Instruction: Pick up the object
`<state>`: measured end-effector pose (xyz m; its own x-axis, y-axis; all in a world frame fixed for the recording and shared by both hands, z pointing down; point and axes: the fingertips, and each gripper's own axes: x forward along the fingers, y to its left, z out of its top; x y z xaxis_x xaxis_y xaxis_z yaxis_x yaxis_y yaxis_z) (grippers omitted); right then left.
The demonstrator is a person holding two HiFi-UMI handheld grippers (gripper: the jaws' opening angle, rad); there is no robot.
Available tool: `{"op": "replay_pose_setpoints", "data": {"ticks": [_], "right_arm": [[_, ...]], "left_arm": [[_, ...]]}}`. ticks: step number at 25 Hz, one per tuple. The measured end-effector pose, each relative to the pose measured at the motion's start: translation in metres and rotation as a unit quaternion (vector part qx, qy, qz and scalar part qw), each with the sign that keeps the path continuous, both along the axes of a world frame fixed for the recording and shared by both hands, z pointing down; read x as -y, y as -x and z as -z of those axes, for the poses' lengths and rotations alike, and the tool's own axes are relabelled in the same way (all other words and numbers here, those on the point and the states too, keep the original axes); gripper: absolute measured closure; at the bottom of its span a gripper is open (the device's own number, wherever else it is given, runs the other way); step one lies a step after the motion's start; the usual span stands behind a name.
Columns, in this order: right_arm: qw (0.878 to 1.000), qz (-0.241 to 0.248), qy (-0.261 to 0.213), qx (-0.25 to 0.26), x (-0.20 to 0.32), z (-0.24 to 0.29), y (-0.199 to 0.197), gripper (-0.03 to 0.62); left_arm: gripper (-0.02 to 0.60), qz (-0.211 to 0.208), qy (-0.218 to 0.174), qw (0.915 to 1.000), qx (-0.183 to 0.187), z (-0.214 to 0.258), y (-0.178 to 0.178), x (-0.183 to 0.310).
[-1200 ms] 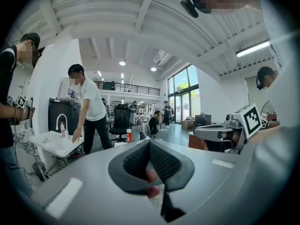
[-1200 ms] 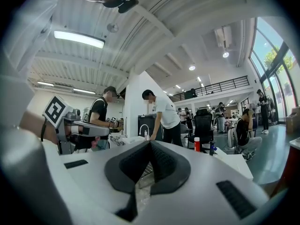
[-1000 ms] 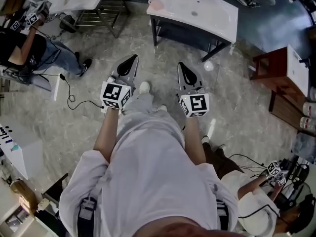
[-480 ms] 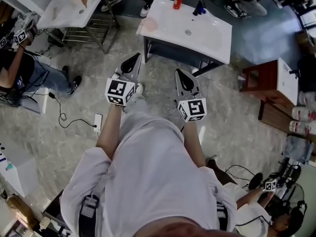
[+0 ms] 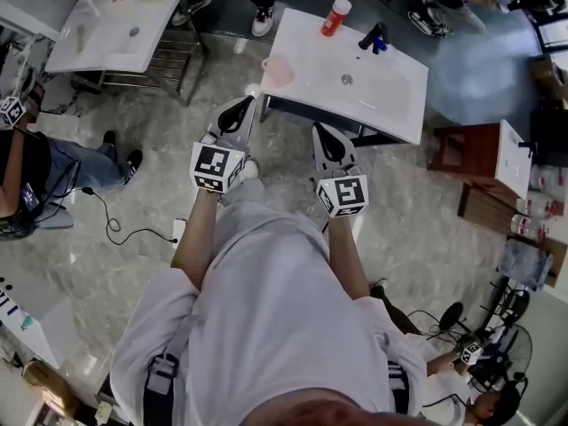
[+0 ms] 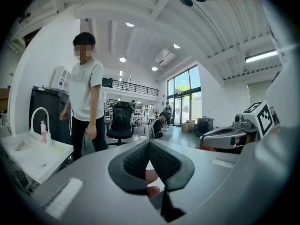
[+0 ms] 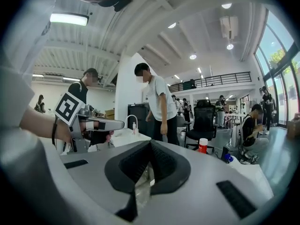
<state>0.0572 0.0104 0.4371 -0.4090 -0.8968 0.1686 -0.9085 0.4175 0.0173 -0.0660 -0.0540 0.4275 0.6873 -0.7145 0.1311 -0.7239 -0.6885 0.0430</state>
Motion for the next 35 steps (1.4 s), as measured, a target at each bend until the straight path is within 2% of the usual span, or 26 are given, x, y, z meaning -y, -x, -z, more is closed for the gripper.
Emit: {"op": "replay_pose_setpoints", "data": {"ticks": [5, 10, 20, 22, 25, 27, 30, 35], "right_arm": [[1.0, -0.012, -0.013, 0.005, 0.053, -0.004, 0.009, 0.594], [1.0, -0.009, -0.016, 0.006, 0.08, -0.002, 0.009, 0.592], [1.0, 0.006, 0.012, -0.009, 0.124, -0.032, -0.01, 0.585], [1.0, 0.012, 0.025, -0.005, 0.132, -0.041, -0.011, 0.48], [0.999, 0.014, 0.043, -0.013, 0.142, -0.054, -0.01, 0.252], [0.998, 0.016, 0.051, -0.019, 0.149, -0.06, -0.009, 0.14], [0.997, 0.025, 0.071, -0.03, 0.158, -0.073, -0.005, 0.078], [0.99, 0.035, 0.121, -0.055, 0.183, -0.125, -0.001, 0.072]], "left_arm": [[0.583, -0.009, 0.001, 0.9999, -0.009, -0.004, 0.001, 0.041], [0.583, -0.012, 0.003, 0.9999, -0.006, -0.005, -0.004, 0.056], [0.583, 0.03, 0.013, 0.9994, -0.003, -0.011, 0.0, 0.08], [0.583, 0.036, 0.015, 0.9992, -0.002, -0.013, -0.001, 0.083], [0.583, 0.041, 0.016, 0.999, 0.001, -0.015, -0.003, 0.085], [0.583, 0.043, 0.016, 0.9989, 0.003, -0.015, -0.004, 0.086], [0.583, 0.046, 0.019, 0.9987, 0.007, -0.015, -0.004, 0.086], [0.583, 0.064, 0.034, 0.9973, 0.013, -0.025, 0.004, 0.088]]}}
